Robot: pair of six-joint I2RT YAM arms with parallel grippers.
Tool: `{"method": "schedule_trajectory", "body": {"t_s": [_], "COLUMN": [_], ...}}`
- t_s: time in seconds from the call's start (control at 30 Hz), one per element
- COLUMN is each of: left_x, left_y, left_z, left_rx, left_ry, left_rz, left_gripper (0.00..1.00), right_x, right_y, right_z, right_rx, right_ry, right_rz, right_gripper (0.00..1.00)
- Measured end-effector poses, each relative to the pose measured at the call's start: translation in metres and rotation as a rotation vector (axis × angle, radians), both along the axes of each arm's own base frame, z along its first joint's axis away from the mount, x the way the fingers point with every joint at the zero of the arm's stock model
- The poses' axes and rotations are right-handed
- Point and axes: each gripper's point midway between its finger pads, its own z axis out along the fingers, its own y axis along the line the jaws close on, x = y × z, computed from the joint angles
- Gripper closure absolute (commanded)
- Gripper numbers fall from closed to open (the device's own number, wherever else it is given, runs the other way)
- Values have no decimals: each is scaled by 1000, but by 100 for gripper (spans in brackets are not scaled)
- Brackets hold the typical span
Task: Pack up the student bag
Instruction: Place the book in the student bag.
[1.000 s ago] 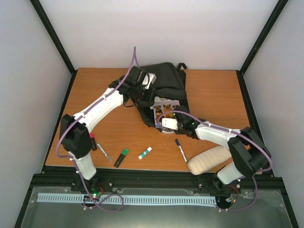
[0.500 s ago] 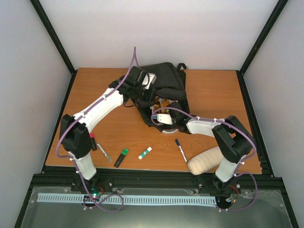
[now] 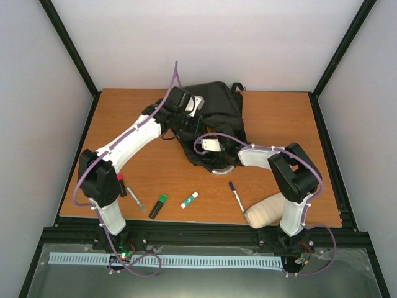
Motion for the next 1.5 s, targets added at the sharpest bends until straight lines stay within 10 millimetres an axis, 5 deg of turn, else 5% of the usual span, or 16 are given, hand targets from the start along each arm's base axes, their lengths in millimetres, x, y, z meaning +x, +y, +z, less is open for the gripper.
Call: {"method": "schedule_trajectory", "body": {"t_s": [0.33,0.6,0.83,0.97,1.33,1.5], "left_x": [0,0,0,-1,-3,-4], "left_y": [0,0,0,0,0,0], "left_z": [0,0,0,-1,-2,-2], "left_rx": [0,2,4,5,0,-1], "left_ry": [0,0,-1,1,13,18], "left_rz": [-1,-3,-4,-6,-13,-15], "left_gripper": [99,99,99,99,99,99], "right_x": [13,-23,-91,-138,-242,-279], "right_y": [-8,-10,-16,-29,-91,-118], "right_z": [-3,21,67,77,71,44], "right_rx": [-25,94,264,317,285,169], "right_ry": [-17,94,258,387,627,726], "right_rz": [-3,-14,12,7,-68,-84], "right_gripper": [61,51,48,48,53,28]}}
